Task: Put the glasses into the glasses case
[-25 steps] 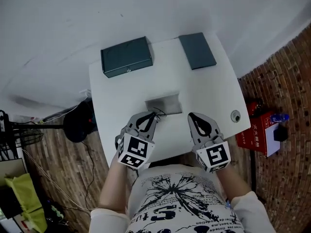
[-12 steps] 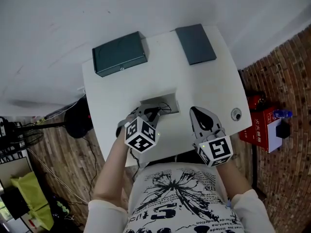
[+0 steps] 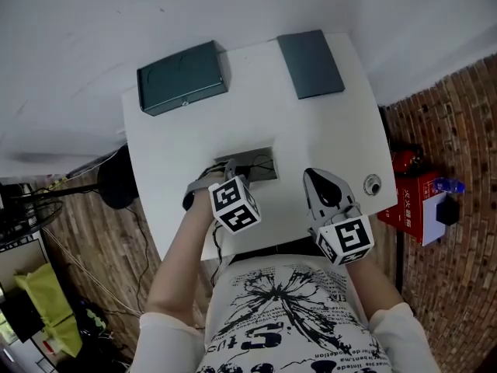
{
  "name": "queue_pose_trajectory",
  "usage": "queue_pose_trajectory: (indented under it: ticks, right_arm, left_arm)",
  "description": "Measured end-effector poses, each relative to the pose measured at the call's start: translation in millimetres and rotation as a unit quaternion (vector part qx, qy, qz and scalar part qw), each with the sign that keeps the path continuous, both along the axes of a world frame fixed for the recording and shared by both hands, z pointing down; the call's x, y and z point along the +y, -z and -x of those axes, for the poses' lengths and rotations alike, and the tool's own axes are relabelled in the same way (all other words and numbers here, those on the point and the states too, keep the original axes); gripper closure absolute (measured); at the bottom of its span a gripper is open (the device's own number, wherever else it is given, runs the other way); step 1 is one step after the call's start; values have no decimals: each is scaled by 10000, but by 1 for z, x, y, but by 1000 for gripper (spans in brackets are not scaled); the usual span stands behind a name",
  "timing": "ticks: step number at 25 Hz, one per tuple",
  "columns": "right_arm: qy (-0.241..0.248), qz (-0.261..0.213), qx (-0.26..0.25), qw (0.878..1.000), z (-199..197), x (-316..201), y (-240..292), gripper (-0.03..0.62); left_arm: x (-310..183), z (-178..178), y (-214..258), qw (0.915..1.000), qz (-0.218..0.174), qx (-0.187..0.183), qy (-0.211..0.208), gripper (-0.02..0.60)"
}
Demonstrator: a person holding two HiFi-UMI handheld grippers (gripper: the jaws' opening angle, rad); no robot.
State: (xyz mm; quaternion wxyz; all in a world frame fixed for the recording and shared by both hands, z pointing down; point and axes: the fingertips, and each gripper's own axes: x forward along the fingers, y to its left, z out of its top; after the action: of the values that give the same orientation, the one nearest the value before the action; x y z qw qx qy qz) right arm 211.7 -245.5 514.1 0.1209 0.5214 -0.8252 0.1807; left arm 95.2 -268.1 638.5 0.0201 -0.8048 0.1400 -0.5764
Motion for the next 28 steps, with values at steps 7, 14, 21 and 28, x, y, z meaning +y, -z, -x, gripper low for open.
queue_pose_trajectory:
  ticks: [7, 14, 21, 28]
  right_arm:
    - [155, 45, -9, 9999, -2, -10, -5, 579]
    - [249, 93, 7, 9996, -7, -12, -7, 579]
    - [339, 132, 54, 9993, -10, -18, -9, 579]
    - [459, 106, 102, 9988, -5, -17, -8, 579]
  left_arm:
    - [3, 6, -15, 9983, 270, -497, -164, 558]
    - [6, 4, -19, 9964, 231, -707, -400, 558]
    - [8, 1, -21, 9957, 439, -564, -593, 538]
    - [10, 2, -9, 9974, 480, -284, -456, 489]
